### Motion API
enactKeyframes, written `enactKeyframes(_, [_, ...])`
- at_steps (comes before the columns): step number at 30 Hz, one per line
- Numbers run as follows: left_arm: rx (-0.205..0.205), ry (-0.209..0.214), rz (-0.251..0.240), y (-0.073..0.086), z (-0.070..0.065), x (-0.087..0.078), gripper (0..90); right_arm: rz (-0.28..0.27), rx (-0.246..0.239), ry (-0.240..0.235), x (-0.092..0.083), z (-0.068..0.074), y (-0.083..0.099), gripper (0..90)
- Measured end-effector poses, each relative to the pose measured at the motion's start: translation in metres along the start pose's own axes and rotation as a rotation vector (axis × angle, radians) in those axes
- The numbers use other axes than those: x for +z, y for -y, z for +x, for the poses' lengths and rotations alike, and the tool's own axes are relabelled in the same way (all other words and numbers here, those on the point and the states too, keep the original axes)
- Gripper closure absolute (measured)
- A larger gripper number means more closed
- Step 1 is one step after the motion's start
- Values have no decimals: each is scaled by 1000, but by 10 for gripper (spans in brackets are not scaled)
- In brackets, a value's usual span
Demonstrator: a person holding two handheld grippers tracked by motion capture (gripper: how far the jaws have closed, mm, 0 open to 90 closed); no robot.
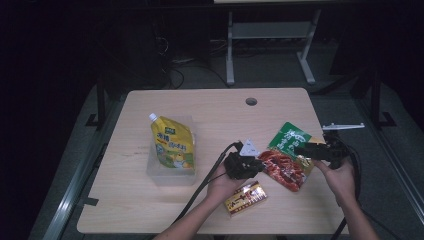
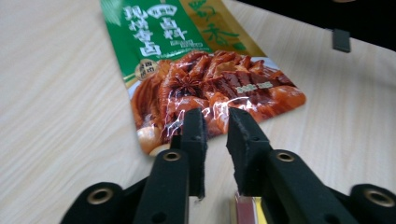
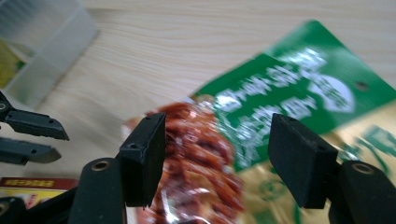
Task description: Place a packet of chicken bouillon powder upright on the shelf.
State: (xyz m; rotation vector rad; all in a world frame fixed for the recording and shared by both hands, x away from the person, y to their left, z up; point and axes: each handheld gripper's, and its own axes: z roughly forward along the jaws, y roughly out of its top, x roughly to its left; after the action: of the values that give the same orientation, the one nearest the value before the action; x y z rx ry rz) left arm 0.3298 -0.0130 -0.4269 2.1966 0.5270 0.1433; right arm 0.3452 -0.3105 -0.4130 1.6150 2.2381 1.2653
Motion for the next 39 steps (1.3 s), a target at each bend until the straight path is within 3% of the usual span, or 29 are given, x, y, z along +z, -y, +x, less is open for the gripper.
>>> enactKeyframes(4, [-7,8,24,-3,4,12,848,10,47,28,-2,-15,8,363])
enactKeyframes(6, [-3,5,63,-8,8,27,893,13,75,46,-3,-25,12,367])
enactKeyframes(12, [3,-23,164,-13,14,52,895,7,162,66,-7,-43,22,382])
enactKeyframes(14, [-18,-30,188,-11,16,59,891,0,179,73,-8,-48,24,391])
enactKeyframes(16, [-28,-25,188,-11,18,61,890,6,198,82,-7,-52,25,393])
enactKeyframes(23, [19,-50,238,-16,15,65,893,4,253,111,-7,-64,32,400])
enactKeyframes(36, [21,-54,234,-14,14,66,893,3,311,111,1,-75,39,465])
enactKeyframes(39, [18,-52,236,-14,14,66,893,-3,337,93,1,-78,41,483])
